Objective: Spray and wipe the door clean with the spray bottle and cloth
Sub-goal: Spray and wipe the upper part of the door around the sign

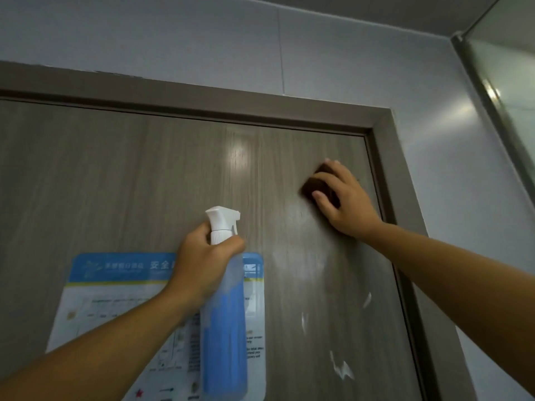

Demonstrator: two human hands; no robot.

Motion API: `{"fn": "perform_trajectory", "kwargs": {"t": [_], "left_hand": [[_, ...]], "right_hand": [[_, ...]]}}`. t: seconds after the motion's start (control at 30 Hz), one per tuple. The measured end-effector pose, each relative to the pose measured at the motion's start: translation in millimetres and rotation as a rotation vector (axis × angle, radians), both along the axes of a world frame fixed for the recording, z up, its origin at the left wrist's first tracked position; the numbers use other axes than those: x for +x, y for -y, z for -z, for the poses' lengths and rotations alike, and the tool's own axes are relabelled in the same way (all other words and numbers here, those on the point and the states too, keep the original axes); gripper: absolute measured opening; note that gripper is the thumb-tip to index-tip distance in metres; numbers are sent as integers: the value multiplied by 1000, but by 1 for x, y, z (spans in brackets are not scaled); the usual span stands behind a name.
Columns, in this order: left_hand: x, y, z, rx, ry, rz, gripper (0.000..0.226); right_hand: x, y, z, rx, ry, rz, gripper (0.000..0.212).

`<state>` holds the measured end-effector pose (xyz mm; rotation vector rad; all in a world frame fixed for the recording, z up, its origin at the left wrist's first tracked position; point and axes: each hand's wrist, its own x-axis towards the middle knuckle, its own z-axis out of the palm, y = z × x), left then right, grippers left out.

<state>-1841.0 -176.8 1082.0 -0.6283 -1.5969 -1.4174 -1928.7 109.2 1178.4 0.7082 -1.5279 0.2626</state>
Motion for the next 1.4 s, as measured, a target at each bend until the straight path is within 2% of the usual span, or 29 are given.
{"fn": "perform_trajectory", "kwargs": {"t": [0.17,0.33,0.43,0.6,0.7,0.8,0.87,0.93,1.07,1.13,1.2,1.3,1.4], "left_hand": [[-4,4,1,-13,7,53,38],[-4,4,-1,-27,-7,69,48],[-2,2,-1,-44,-27,43,56],[0,-2,-2,-56,-40,24,52],[3,-4,-1,-46,-39,11,48],[6,-7,1,-38,-30,-9,49],[6,-7,2,-33,-24,-34,49],[5,-6,3,-32,-24,-50,47],[1,-5,3,-33,-20,-53,45],[0,-5,2,-27,-20,-46,44],[0,-3,2,-18,-20,-32,47],[2,-3,7,23,3,-10,51],[3,-6,10,77,40,-25,39]], "right_hand": [[-1,-3,-45,-285,68,-2,42],[3,42,-66,-535,113,16,42],[3,55,-48,-384,46,9,42],[2,34,5,98,-21,-22,44],[-5,4,39,342,-54,50,46],[-8,-32,53,459,-76,170,49],[-8,-48,49,426,-68,221,51],[-6,-53,40,302,-39,210,50],[-2,-27,24,-108,31,82,44],[-1,-8,27,-263,62,93,42],[0,6,38,-289,81,94,43],[5,2,64,-173,104,103,47],[14,-11,82,-78,109,168,48]]}}
